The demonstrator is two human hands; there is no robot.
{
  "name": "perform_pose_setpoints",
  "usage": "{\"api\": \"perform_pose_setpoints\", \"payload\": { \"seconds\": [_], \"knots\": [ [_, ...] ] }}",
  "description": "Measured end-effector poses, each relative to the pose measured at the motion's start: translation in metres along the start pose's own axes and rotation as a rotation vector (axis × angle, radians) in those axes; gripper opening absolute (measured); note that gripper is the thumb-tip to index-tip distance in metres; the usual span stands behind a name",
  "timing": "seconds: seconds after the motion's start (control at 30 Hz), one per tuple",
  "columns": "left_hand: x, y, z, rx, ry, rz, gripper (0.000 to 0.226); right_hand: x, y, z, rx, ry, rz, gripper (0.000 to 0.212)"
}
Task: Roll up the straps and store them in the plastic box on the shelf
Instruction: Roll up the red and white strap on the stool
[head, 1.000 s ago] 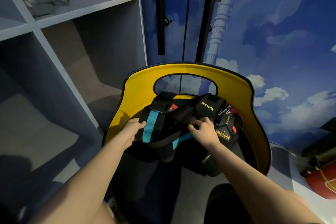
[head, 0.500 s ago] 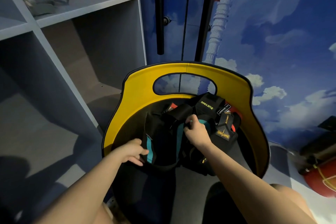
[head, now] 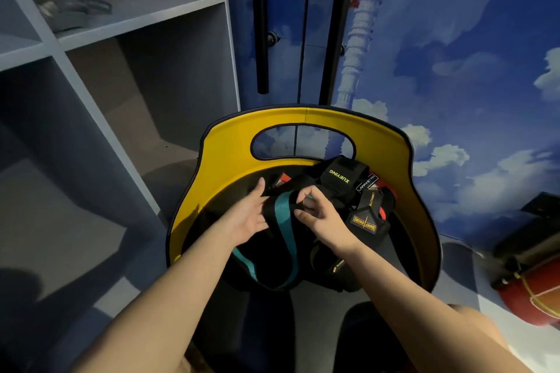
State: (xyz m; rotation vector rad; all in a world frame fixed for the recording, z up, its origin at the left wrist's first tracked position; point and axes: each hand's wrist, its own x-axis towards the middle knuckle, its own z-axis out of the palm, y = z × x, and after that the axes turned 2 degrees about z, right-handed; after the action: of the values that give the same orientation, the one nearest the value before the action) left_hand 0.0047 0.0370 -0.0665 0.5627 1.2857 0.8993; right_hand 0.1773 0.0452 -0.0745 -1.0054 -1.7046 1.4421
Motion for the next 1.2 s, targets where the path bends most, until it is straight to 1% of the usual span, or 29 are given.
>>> {"api": "perform_pose_setpoints", "payload": {
  "seconds": [0.07,0.1,0.17,0.2,0.27,0.3,0.33,0.37,0.4,0.47,0.53,0.57,0.63,0.77,0.83,0.9,0.97,1.0,1.03,1.1,1.13,1.2],
  "knots": [
    [0.001,0.001,0.003,-0.074,0.059,0.055,0.052,-0.003,0.001,-0.005,0.037,-0.048,0.027,0.017],
    [0.001,0.002,0.005,-0.072,0.105,0.091,0.046,-0.005,0.0,-0.006,0.066,-0.052,0.064,0.014],
    [-0.001,0.002,0.005,0.03,0.177,0.138,0.046,-0.007,-0.003,-0.008,0.086,0.021,0.137,0.008],
    [-0.002,0.0,0.005,0.109,0.183,0.142,0.046,-0.006,-0.004,-0.009,-0.003,0.112,0.135,0.009],
    [-0.006,-0.004,0.005,0.271,0.126,0.128,0.045,-0.003,-0.004,-0.015,-0.372,0.313,0.072,0.011],
    [-0.009,-0.005,0.006,0.345,0.077,0.115,0.045,0.0,-0.004,-0.018,-0.523,0.345,0.025,0.011],
    [-0.012,-0.007,0.007,0.423,0.02,0.101,0.045,0.002,-0.005,-0.021,-0.605,0.316,-0.025,0.014],
    [-0.015,-0.01,0.01,0.504,-0.037,0.087,0.045,0.005,-0.005,-0.023,-0.634,0.239,-0.061,0.018],
    [-0.018,-0.013,0.012,0.574,-0.081,0.079,0.045,0.008,-0.003,-0.025,-0.639,0.126,-0.07,0.023],
    [-0.021,-0.019,0.015,0.627,-0.12,0.092,0.047,0.01,0.0,-0.023,-0.635,-0.128,-0.009,0.03],
    [-0.021,-0.026,0.012,0.639,-0.126,0.108,0.045,0.007,0.007,-0.016,-0.696,-0.32,0.081,0.036],
    [-0.021,-0.03,0.009,0.651,-0.126,0.106,0.045,0.006,0.012,-0.013,-0.741,-0.371,0.095,0.038],
    [-0.021,-0.034,0.0,0.675,-0.115,0.082,0.043,0.005,0.019,-0.009,-0.792,-0.379,0.088,0.039],
    [-0.019,-0.038,-0.024,0.634,0.002,0.055,0.019,0.005,0.027,-0.004,-0.775,-0.311,0.092,0.037],
    [-0.016,-0.04,-0.041,0.68,0.139,0.061,0.018,0.005,0.029,-0.004,-0.752,-0.3,0.094,0.036],
    [-0.01,-0.046,-0.066,0.78,0.364,0.028,0.024,0.006,0.03,-0.006,-0.769,-0.309,0.096,0.033],
    [-0.009,-0.056,-0.085,0.798,0.539,-0.08,0.047,0.007,0.032,-0.009,-0.819,-0.313,0.124,0.034],
    [-0.01,-0.062,-0.091,0.748,0.585,-0.141,0.058,0.007,0.034,-0.011,-0.855,-0.3,0.147,0.037],
    [-0.01,-0.069,-0.096,0.675,0.605,-0.176,0.064,0.008,0.034,-0.012,-0.887,-0.277,0.171,0.042],
    [-0.01,-0.079,-0.096,0.51,0.596,-0.204,0.061,0.008,0.035,-0.012,-0.93,-0.233,0.22,0.053],
    [-0.01,-0.082,-0.095,0.455,0.588,-0.21,0.057,0.008,0.034,-0.012,-0.961,-0.226,0.233,0.056],
    [-0.005,-0.087,-0.095,0.375,0.626,-0.199,0.053,0.01,0.034,-0.01,-1.026,-0.23,0.224,0.053]
  ]
}}
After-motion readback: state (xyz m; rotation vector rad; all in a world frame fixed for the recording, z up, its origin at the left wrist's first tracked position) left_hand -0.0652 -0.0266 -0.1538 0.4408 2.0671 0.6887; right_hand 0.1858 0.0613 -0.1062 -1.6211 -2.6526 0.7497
